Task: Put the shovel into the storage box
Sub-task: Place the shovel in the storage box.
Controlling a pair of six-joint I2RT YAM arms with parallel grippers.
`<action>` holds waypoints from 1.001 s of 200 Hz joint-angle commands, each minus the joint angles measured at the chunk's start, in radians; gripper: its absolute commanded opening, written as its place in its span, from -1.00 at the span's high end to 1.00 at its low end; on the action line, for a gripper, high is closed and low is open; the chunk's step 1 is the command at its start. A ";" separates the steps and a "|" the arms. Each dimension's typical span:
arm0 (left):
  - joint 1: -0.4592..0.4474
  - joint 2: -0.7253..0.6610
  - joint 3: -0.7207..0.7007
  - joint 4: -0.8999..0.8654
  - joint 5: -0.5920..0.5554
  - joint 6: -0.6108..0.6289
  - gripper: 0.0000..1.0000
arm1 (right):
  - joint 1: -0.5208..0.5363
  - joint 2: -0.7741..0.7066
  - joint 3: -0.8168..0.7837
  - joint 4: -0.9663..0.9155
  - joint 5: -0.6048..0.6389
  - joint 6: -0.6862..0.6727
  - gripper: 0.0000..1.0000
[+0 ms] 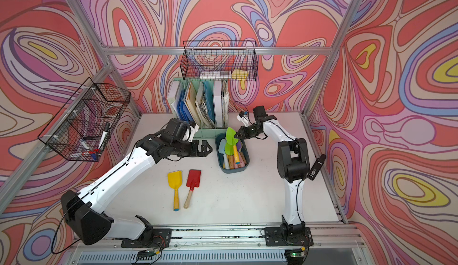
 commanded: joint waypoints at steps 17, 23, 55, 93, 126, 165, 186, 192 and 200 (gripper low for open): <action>-0.008 -0.020 -0.003 0.015 0.003 0.013 -0.98 | -0.002 0.034 -0.023 0.062 0.007 0.020 1.00; -0.007 -0.020 -0.003 0.015 0.003 0.011 -0.99 | -0.002 0.035 -0.026 0.064 0.009 0.023 1.00; -0.006 -0.020 -0.007 0.013 0.005 0.011 -0.98 | -0.003 0.039 -0.046 0.079 0.012 0.023 1.00; -0.007 -0.026 -0.014 0.009 0.001 0.013 -0.99 | -0.002 0.036 -0.070 0.085 0.013 0.019 1.00; -0.006 -0.022 -0.013 0.010 0.006 0.009 -0.98 | -0.002 0.035 -0.089 0.085 0.012 0.019 1.00; -0.006 -0.017 -0.016 0.016 0.014 0.004 -0.98 | -0.002 0.035 -0.103 0.079 0.035 0.019 1.00; -0.006 -0.015 -0.015 0.016 0.015 0.004 -0.98 | -0.003 0.033 -0.101 0.074 0.043 0.022 1.00; -0.007 -0.016 -0.015 0.018 0.015 0.004 -0.99 | -0.002 0.033 -0.101 0.073 0.044 0.023 1.00; -0.007 -0.015 -0.014 0.017 0.017 0.004 -0.98 | -0.002 0.031 -0.101 0.073 0.046 0.024 0.95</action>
